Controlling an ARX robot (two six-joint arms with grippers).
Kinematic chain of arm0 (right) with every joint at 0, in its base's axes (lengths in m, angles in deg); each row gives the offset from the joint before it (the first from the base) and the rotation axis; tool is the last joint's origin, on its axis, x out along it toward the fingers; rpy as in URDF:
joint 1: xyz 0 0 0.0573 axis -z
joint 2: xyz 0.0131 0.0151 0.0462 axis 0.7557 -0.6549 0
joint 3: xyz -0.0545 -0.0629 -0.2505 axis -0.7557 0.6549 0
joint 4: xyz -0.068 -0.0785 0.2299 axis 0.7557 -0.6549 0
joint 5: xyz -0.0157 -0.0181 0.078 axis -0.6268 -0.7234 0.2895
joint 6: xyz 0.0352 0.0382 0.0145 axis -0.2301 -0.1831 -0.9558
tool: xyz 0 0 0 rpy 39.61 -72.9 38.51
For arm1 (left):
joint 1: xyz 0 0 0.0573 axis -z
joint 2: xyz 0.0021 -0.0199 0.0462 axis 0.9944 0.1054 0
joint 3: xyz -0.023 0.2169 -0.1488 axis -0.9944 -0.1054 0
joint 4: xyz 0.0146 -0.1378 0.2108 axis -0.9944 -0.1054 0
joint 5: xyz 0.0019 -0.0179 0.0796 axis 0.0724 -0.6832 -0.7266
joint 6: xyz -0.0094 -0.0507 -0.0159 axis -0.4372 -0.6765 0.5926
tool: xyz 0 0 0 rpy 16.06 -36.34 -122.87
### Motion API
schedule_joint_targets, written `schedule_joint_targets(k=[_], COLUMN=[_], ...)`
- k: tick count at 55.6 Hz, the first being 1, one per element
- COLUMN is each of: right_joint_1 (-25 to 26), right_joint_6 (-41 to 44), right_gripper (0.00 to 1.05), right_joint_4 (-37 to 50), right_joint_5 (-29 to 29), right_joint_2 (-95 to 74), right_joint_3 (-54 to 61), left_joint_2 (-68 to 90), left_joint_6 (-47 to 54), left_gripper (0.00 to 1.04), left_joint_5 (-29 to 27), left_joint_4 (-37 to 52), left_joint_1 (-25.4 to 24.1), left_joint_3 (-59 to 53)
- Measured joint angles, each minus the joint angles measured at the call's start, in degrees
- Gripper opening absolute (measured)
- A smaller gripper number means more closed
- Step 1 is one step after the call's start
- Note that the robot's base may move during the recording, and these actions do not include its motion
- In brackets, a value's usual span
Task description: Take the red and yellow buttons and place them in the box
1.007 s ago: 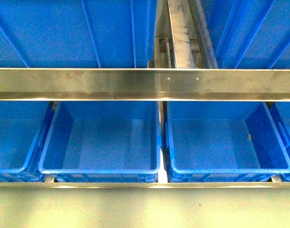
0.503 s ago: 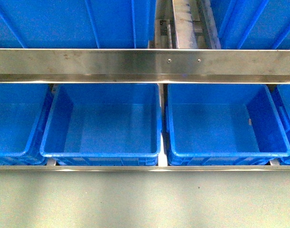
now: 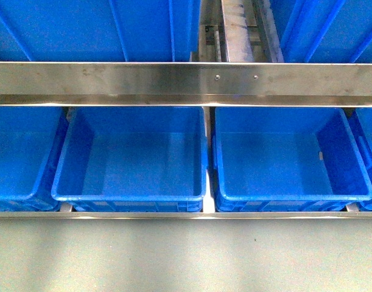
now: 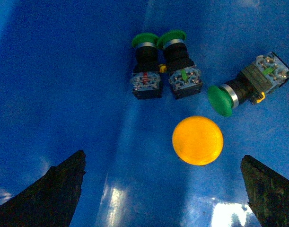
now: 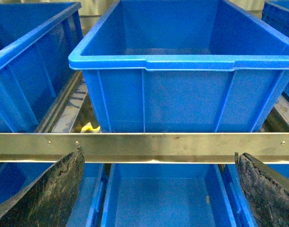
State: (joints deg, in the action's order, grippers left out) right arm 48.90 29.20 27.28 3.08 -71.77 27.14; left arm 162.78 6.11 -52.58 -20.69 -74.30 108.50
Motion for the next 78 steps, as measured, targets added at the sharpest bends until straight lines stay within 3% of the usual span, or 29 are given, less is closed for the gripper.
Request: schedule_joint_targets(k=[43,73,78], right_joint_1=[0.0,0.0,0.0], right_joint_6=[0.02,0.02,0.02], right_gripper=[0.97,0.97,0.97], right_joint_4=[0.0,0.0,0.0], right_joint_5=[0.0,0.0,0.0], right_joint_2=[-0.02,0.0,0.0], right_joint_3=[0.0,0.0,0.0], left_joint_2=[6.29,17.64,19.69], left_joint_6=[-2.03,-3.39,-3.48], left_gripper=[0.97,0.97,0.86], left_joint_5=[-0.74,-0.7,-0.94], left_joint_4=[-1.05,-8.44,-9.57], left_joint_1=[0.46,0.09,0.09], left_joint_3=[4.48,22.62,25.59])
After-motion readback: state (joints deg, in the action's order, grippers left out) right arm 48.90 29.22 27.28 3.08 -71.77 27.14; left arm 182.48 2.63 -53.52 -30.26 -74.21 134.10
